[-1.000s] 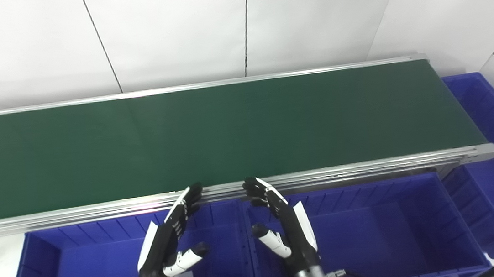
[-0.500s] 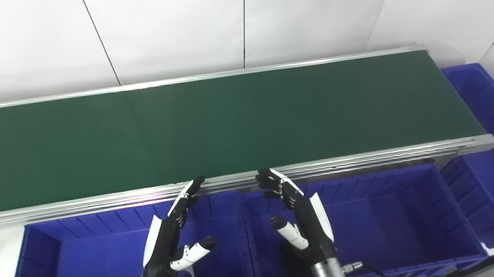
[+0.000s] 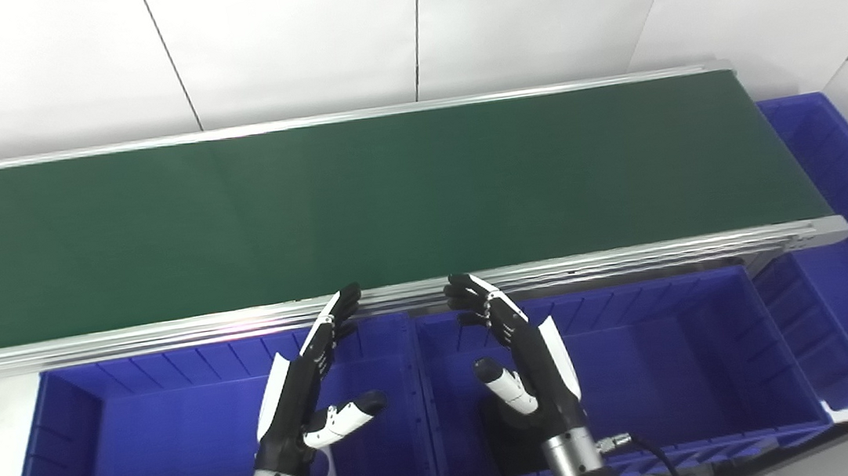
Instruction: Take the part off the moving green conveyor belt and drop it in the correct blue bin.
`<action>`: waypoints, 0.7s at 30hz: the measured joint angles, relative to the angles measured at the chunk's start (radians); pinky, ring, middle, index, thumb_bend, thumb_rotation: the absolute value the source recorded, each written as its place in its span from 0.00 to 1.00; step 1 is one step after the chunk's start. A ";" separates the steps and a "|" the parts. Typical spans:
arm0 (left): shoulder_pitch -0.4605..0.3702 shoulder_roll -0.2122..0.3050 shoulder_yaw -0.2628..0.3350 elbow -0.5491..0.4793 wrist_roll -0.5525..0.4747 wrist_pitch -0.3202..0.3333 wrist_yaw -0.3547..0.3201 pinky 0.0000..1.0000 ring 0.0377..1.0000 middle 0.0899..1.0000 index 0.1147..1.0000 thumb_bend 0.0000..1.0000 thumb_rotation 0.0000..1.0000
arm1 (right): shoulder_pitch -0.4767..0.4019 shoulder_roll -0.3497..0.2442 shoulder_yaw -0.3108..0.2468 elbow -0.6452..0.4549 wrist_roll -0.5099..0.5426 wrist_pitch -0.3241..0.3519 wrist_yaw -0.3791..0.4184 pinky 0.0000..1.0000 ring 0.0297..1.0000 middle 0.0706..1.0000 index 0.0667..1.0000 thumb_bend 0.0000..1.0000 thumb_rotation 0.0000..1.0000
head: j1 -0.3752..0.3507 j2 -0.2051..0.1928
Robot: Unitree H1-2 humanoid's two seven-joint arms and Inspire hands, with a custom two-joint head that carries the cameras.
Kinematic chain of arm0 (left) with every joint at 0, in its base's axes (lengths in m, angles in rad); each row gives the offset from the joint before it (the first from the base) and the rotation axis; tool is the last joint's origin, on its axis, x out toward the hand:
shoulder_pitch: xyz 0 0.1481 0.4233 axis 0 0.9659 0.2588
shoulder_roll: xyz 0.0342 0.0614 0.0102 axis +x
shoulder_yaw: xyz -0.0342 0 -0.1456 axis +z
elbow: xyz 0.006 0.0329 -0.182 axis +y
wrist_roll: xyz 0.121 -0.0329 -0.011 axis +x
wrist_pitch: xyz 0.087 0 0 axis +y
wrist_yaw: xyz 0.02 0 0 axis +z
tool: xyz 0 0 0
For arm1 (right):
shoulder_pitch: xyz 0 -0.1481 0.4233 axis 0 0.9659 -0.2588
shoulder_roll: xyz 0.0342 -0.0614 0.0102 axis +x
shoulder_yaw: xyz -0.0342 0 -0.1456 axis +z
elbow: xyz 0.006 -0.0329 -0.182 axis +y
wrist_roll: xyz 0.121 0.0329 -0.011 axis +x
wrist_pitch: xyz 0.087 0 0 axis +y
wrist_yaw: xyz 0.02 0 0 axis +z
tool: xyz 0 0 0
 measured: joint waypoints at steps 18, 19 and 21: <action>0.008 -0.021 -0.004 0.027 -0.083 0.000 -0.048 0.85 0.86 0.86 0.89 0.93 0.70 | 0.004 -0.015 0.001 0.024 -0.006 0.000 -0.009 0.75 0.79 0.81 0.84 0.86 0.96 | 0.067 -0.095; 0.007 -0.021 -0.006 0.037 -0.079 0.000 -0.049 0.85 0.86 0.85 0.88 0.93 0.70 | 0.002 -0.023 0.009 0.029 -0.003 0.000 -0.017 0.75 0.79 0.81 0.84 0.85 0.95 | 0.072 -0.098; 0.008 -0.020 -0.008 0.048 -0.078 0.000 -0.055 0.84 0.85 0.85 0.86 0.93 0.70 | -0.002 -0.035 0.015 0.042 0.001 0.000 -0.027 0.74 0.79 0.81 0.84 0.85 0.95 | 0.072 -0.109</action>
